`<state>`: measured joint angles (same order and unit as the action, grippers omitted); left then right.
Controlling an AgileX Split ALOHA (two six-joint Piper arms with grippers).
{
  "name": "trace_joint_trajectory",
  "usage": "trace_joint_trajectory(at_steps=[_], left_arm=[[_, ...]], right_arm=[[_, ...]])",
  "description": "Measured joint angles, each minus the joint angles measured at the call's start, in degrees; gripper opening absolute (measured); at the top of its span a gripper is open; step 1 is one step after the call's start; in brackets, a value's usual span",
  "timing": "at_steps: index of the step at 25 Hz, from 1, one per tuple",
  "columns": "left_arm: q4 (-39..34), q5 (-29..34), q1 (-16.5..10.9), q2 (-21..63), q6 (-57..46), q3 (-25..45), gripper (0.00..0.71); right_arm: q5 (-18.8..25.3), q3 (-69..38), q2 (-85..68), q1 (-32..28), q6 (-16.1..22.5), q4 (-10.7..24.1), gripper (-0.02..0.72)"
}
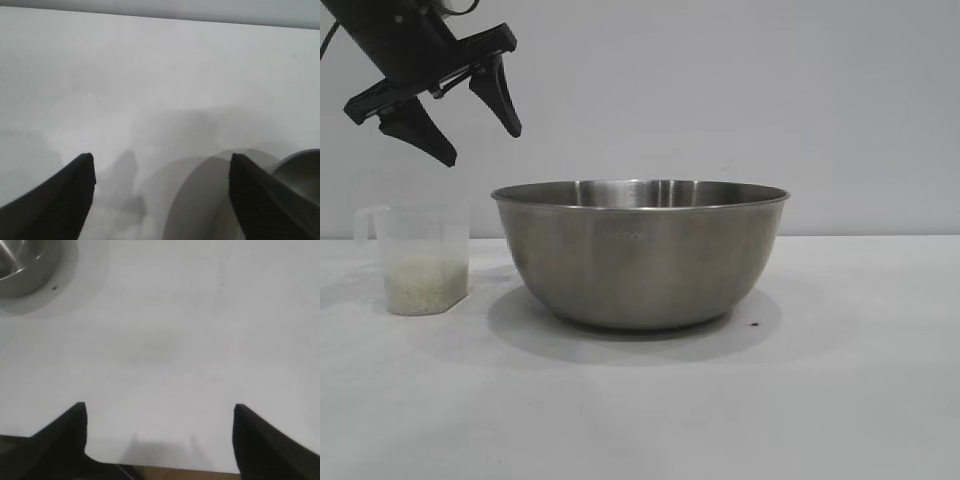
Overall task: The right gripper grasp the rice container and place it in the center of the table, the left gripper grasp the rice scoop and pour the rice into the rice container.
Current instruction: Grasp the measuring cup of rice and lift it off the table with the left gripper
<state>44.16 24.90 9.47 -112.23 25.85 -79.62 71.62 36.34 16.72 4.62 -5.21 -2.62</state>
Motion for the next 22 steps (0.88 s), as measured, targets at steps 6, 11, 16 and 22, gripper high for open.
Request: trace_joint_trajectory(at_steps=[6,11,16,22], left_arm=[[-0.1,0.0,0.0,0.0,0.0,0.0,0.531],[-0.2,0.0,0.0,0.0,0.0,0.0,0.531],[-1.1,0.0,0.0,0.0,0.0,0.0,0.531],[-1.5,0.0,0.0,0.0,0.0,0.0,0.531]], right_arm=[[-3.7,-5.3,-11.5,0.0,0.0,-0.4,0.535],[-5.6,-8.3,-16.7,0.0,0.5,-0.8,0.535],[-5.8,-8.3,-17.7,0.0,0.7,-0.8,0.535],[-5.9,-8.3,-17.7,0.0,0.8,-0.8,0.535]])
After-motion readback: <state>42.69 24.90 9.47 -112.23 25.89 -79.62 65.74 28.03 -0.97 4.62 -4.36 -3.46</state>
